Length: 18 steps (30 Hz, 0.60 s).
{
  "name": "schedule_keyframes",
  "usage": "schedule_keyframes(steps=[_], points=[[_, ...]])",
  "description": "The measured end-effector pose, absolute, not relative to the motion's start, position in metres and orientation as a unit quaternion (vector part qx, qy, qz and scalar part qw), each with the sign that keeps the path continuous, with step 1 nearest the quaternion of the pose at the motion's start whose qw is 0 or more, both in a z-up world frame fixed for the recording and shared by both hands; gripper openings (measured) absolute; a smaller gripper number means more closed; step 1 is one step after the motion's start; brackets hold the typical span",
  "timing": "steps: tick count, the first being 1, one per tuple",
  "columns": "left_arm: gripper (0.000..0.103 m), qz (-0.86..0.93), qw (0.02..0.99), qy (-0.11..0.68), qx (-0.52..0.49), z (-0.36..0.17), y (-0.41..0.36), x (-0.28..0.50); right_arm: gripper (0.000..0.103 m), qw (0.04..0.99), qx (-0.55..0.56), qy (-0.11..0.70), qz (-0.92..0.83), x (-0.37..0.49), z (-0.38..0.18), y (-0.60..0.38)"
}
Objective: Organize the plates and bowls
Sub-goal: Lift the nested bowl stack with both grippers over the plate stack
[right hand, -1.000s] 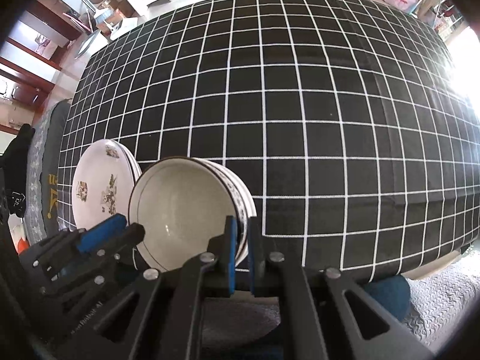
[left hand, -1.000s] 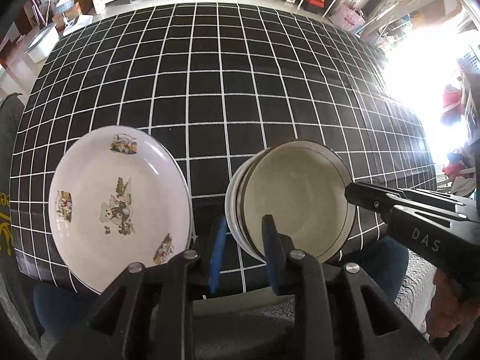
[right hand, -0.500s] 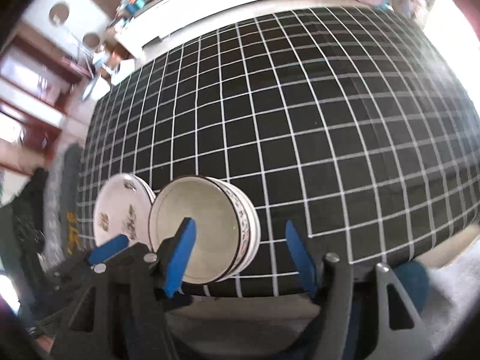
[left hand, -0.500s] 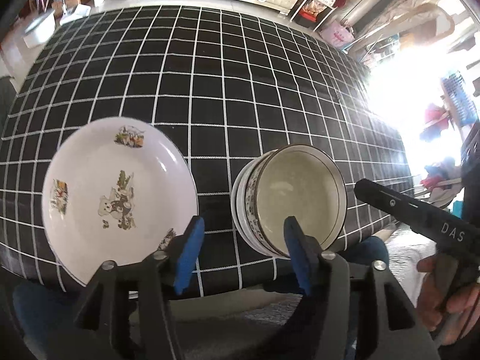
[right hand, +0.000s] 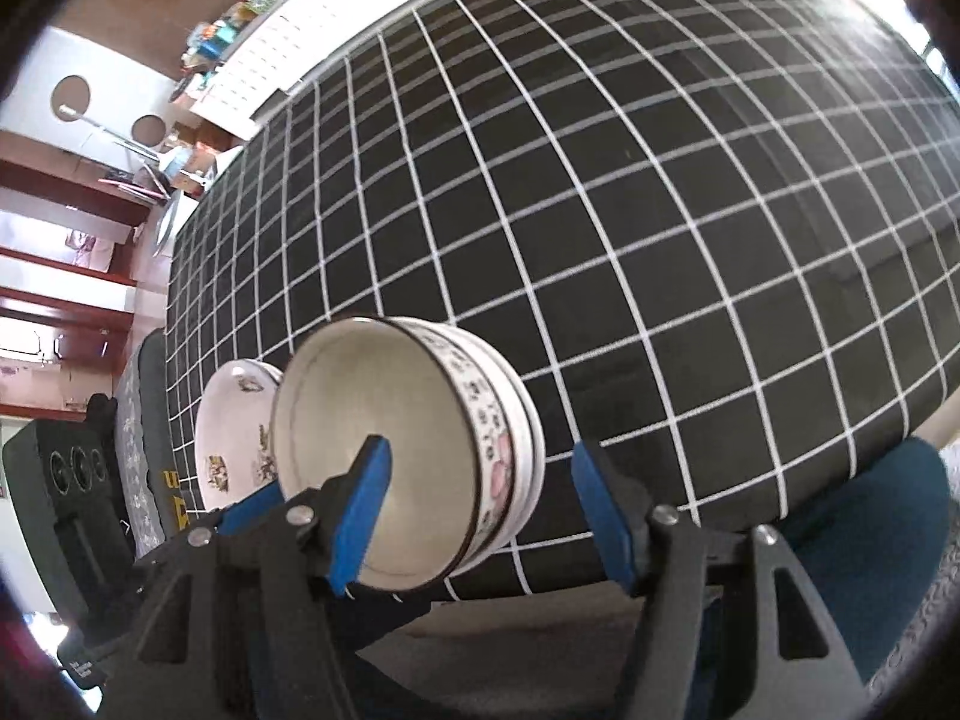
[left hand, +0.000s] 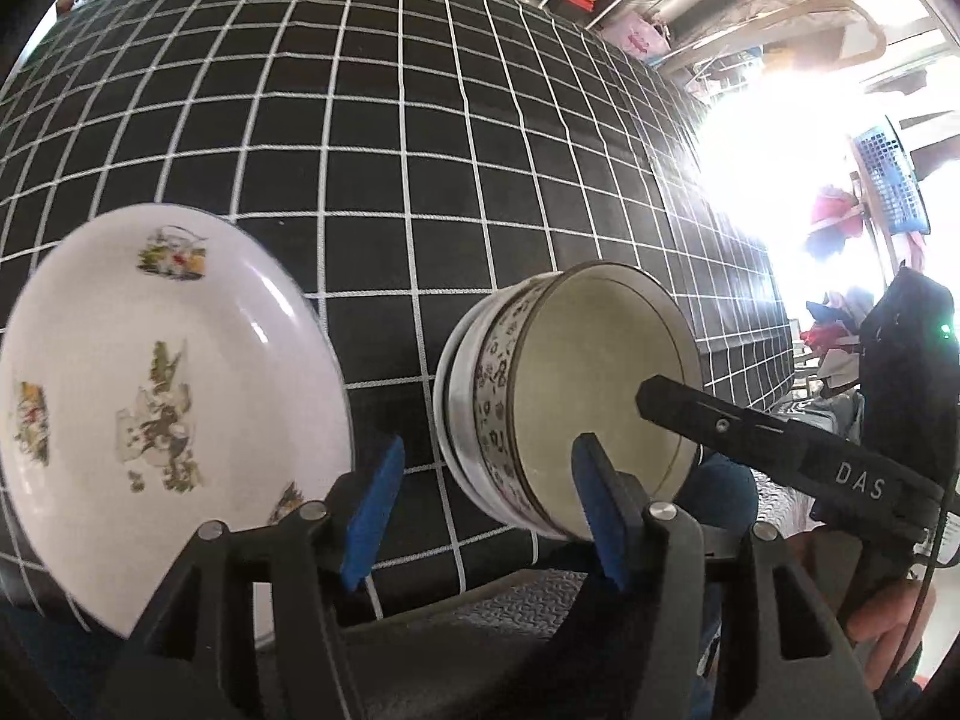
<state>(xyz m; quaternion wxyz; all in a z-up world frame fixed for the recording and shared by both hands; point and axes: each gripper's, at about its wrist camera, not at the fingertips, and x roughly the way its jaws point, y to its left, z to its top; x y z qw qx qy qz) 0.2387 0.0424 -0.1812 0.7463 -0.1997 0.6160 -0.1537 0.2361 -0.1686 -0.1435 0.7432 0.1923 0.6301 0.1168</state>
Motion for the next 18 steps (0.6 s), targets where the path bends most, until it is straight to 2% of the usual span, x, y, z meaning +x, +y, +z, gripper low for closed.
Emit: schedule_keyframes(steps=[18], points=[[0.056, -0.182, 0.718, 0.642, -0.200, -0.210, 0.026, 0.252, 0.067, 0.711, 0.201, 0.660, 0.136, 0.256, -0.170, -0.165]])
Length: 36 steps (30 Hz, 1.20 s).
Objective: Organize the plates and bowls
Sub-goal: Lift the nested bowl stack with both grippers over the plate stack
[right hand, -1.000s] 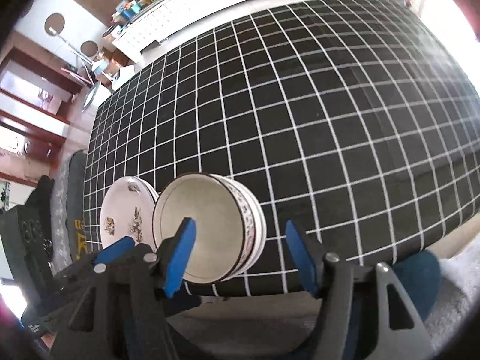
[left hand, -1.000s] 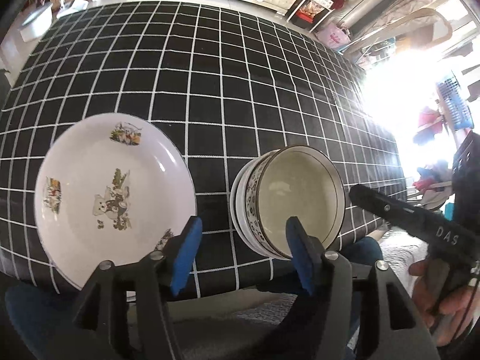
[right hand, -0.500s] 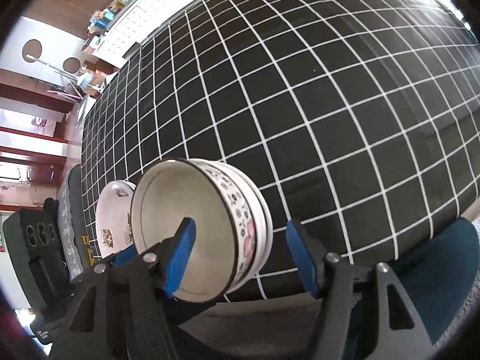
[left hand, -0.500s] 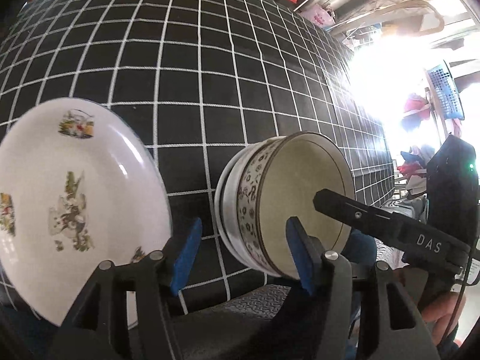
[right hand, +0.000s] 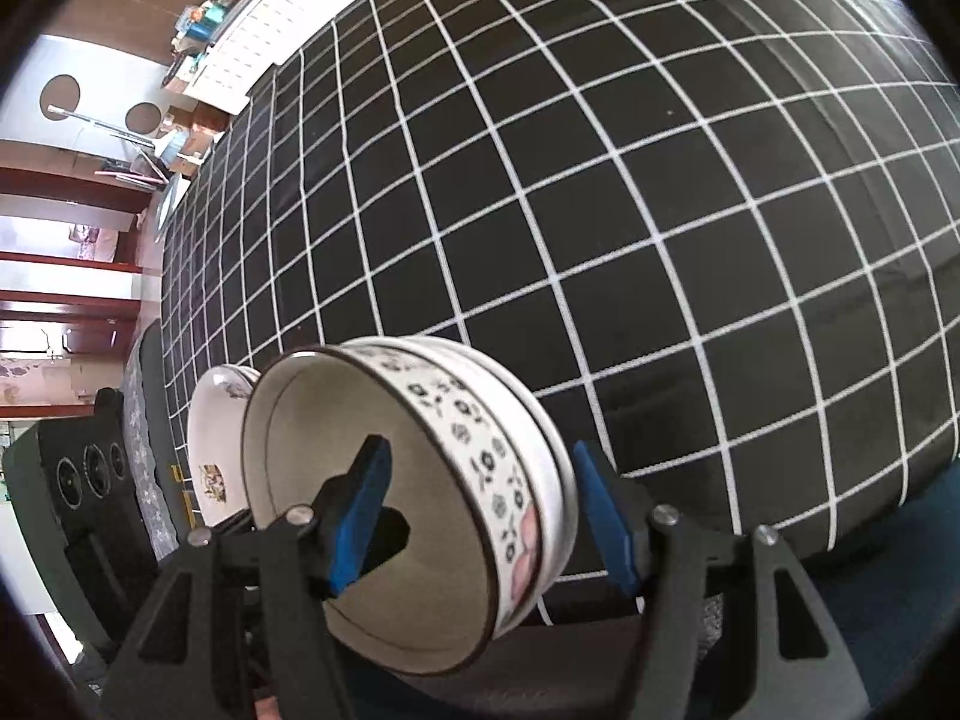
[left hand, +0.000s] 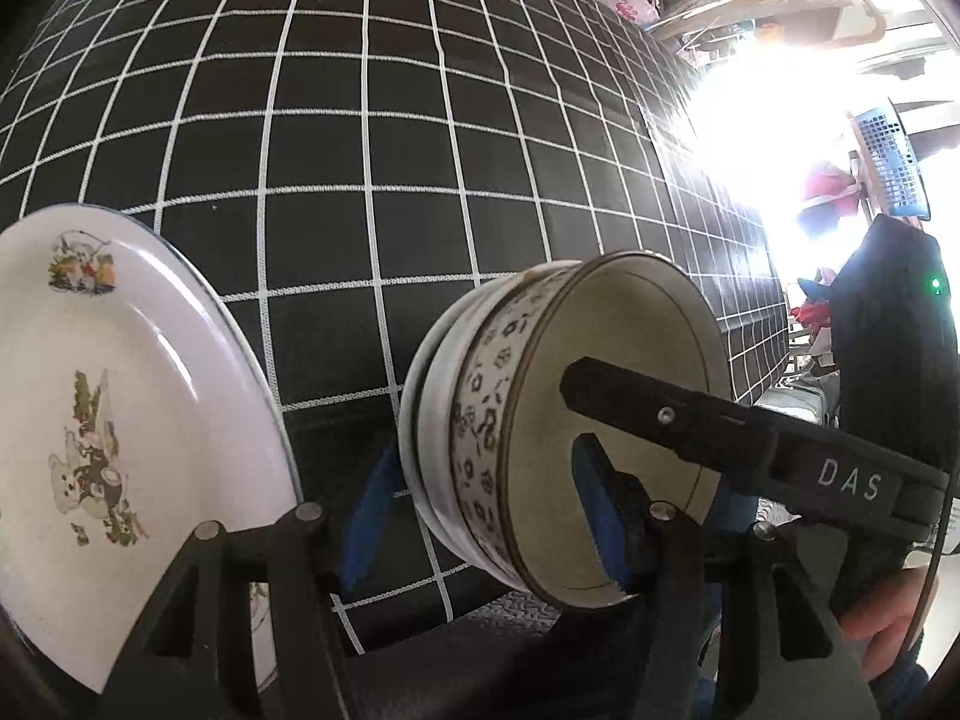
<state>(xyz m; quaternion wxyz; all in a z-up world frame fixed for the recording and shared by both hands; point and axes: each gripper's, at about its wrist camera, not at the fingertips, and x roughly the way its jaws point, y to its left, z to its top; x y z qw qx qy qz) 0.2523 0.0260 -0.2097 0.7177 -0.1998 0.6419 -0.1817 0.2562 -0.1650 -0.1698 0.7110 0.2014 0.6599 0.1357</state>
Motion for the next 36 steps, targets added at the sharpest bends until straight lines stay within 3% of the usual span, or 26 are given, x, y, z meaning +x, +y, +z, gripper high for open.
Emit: schedule_keyframes(steps=[11, 21, 36], points=[[0.056, -0.173, 0.717, 0.653, -0.175, -0.218, 0.011, 0.253, 0.067, 0.691, 0.216, 0.675, 0.142, 0.259, -0.185, -0.173], [0.067, -0.165, 0.724, 0.654, -0.148, -0.219, -0.023, 0.262, 0.070, 0.691, 0.214, 0.673, 0.151, 0.254, -0.186, -0.178], [0.067, -0.149, 0.724, 0.657, -0.148, -0.213, -0.043, 0.255, 0.070, 0.707, 0.176, 0.669, 0.145, 0.250, -0.176, -0.168]])
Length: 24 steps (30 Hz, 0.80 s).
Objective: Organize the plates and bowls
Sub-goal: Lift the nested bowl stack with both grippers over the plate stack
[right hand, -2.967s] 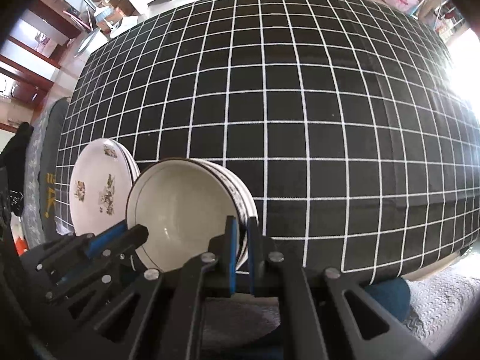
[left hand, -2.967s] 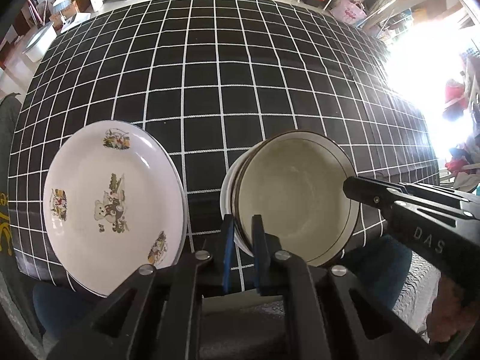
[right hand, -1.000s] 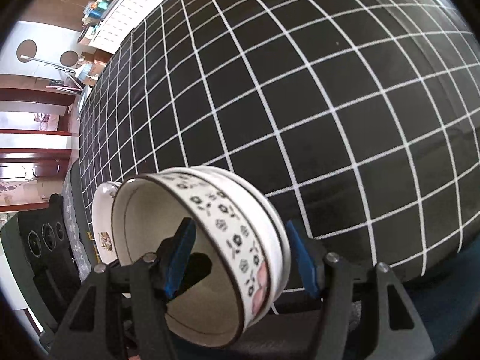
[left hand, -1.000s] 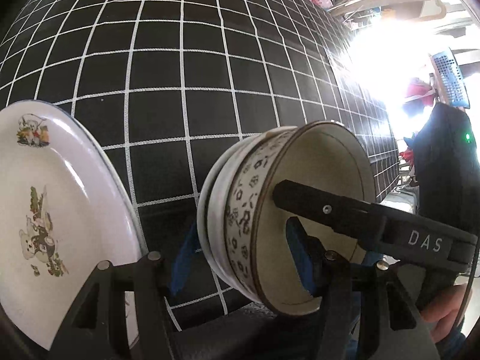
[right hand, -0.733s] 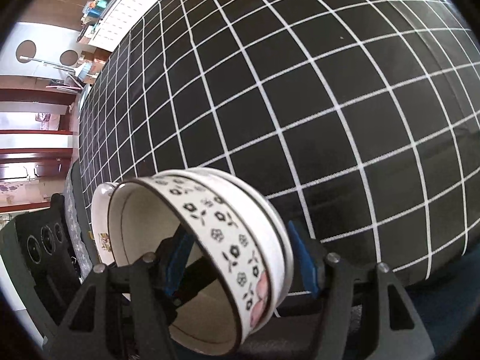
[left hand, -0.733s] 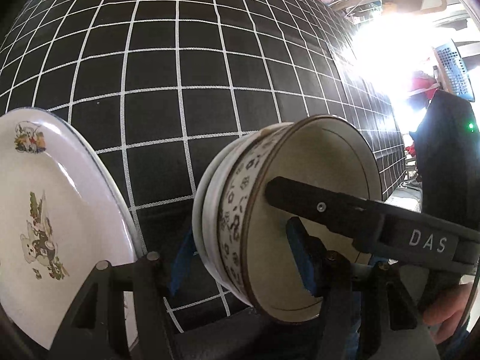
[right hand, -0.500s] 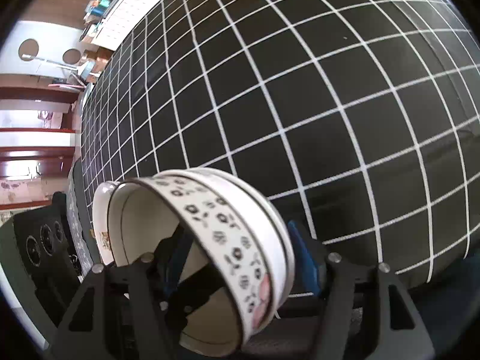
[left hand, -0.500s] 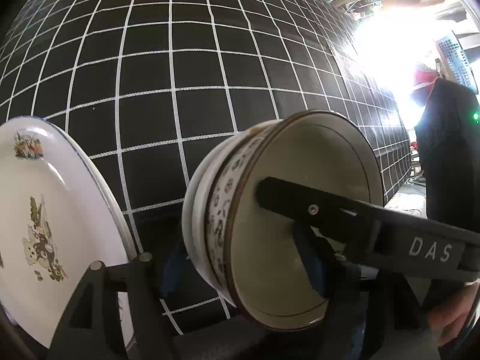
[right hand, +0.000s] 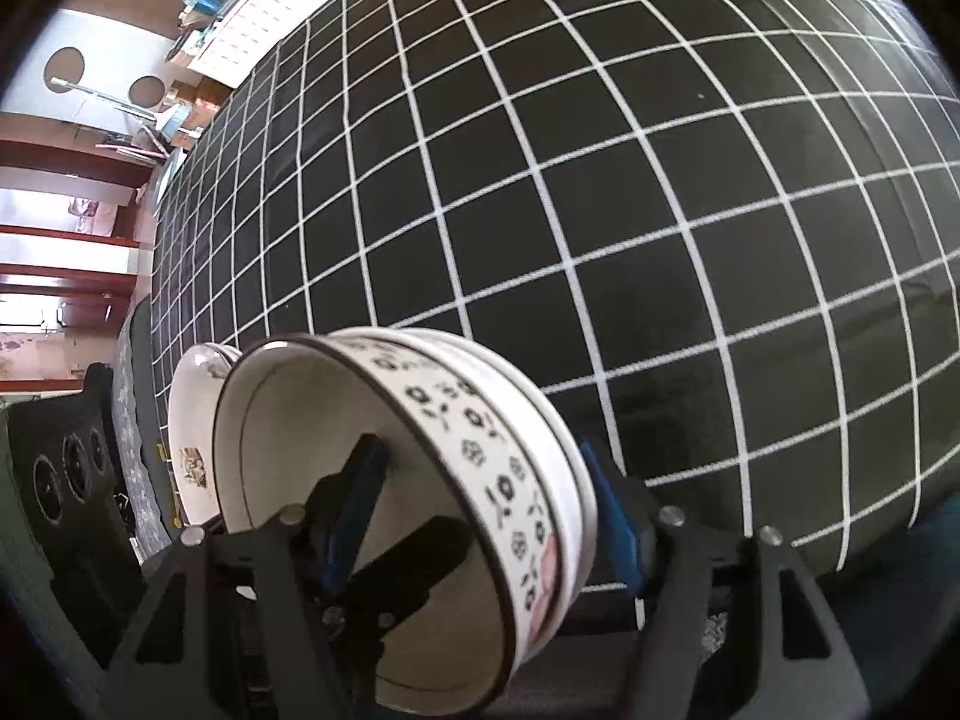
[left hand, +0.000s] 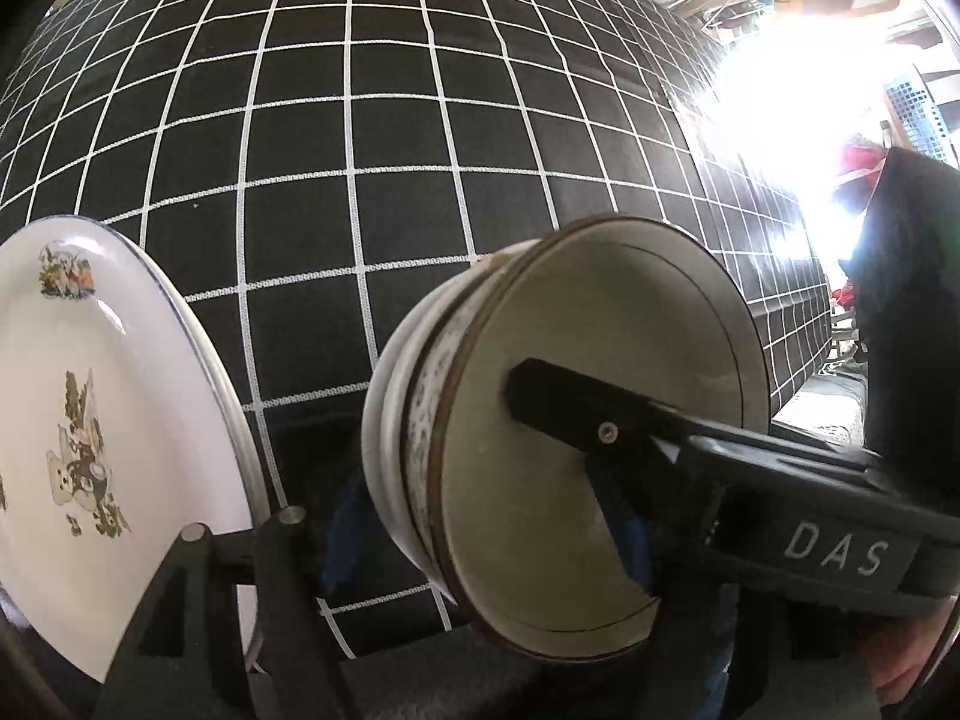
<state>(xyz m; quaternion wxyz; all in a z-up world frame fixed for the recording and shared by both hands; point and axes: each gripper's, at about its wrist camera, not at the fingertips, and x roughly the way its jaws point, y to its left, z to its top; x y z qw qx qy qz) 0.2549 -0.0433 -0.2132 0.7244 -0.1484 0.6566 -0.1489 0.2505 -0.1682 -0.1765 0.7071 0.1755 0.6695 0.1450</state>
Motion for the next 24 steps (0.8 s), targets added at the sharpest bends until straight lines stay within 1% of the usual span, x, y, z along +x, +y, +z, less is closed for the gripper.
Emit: schedule_keyframes(steps=[13, 24], points=[[0.067, -0.141, 0.748, 0.632, -0.145, -0.176, -0.043, 0.254, 0.068, 0.727, 0.151, 0.652, 0.155, 0.250, -0.142, -0.142], [0.067, -0.104, 0.765, 0.613, -0.168, -0.134, 0.018, 0.258, 0.068, 0.730, 0.107, 0.648, 0.189, 0.252, -0.107, -0.076]])
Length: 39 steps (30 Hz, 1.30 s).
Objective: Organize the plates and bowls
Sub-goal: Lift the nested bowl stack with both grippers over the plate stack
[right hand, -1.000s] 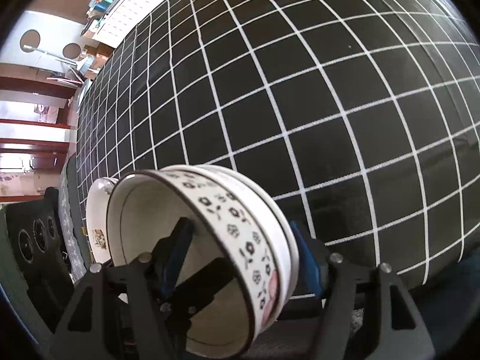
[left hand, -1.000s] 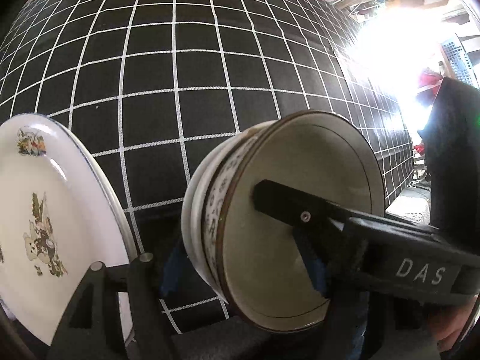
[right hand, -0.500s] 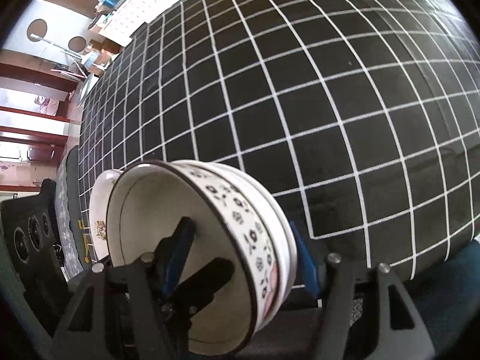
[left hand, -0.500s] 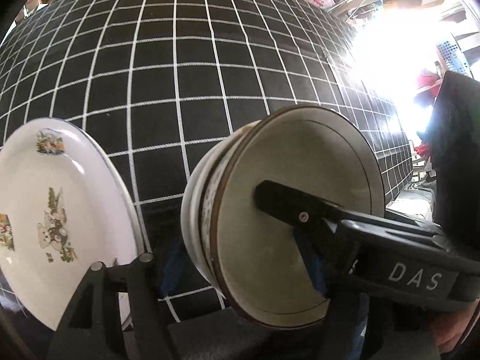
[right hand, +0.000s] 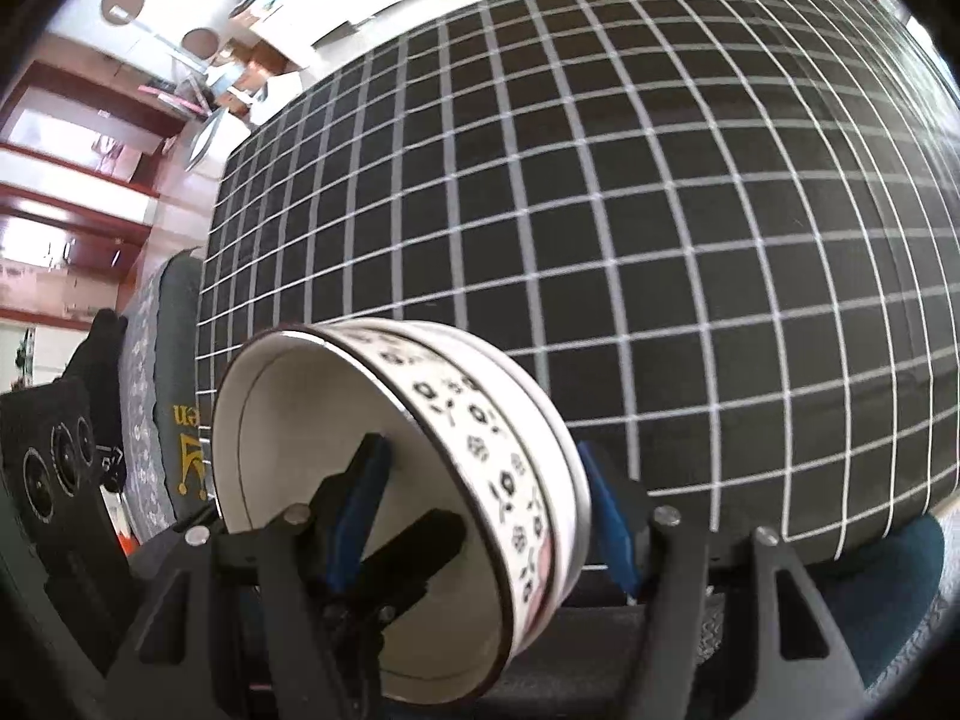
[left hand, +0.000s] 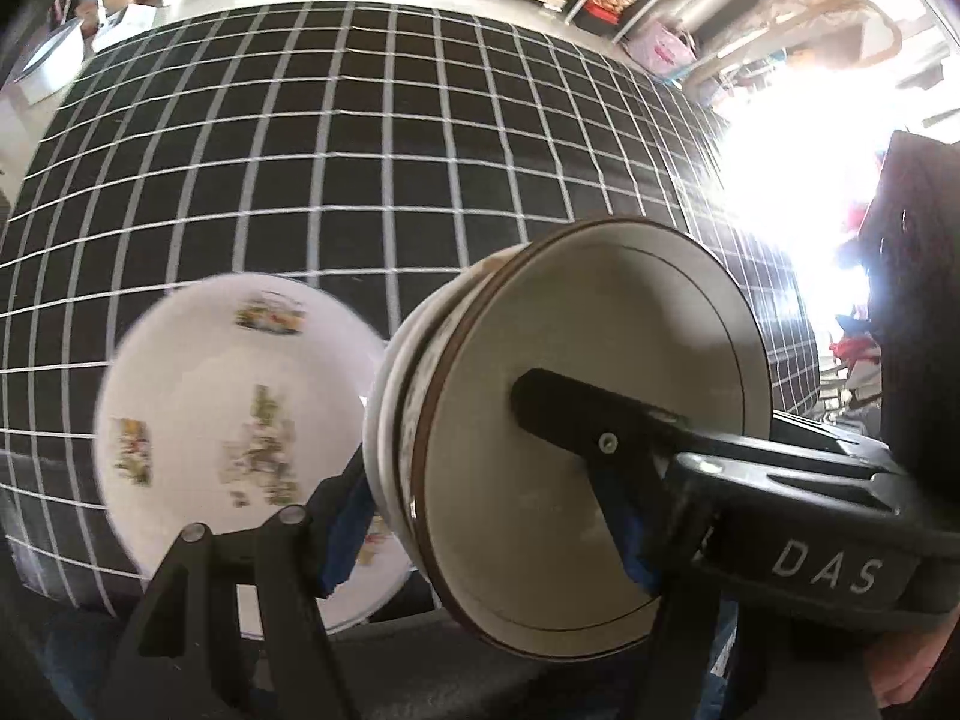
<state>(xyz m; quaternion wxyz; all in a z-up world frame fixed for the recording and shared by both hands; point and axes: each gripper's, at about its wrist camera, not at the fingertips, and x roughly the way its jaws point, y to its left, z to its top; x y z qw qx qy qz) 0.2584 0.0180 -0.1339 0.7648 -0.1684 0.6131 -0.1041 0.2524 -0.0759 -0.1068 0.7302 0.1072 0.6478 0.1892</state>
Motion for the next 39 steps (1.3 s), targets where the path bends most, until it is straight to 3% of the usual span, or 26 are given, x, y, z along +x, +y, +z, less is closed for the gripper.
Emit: schedule_keyframes(steps=[14, 39], points=[[0.067, -0.057, 0.759, 0.619, -0.196, -0.153, 0.105, 0.247, 0.067, 0.708, 0.064, 0.665, 0.227, 0.257, -0.121, 0.002], [0.066, -0.033, 0.766, 0.615, -0.182, -0.169, 0.131, 0.237, 0.067, 0.682, 0.066, 0.688, 0.237, 0.271, -0.151, 0.024]])
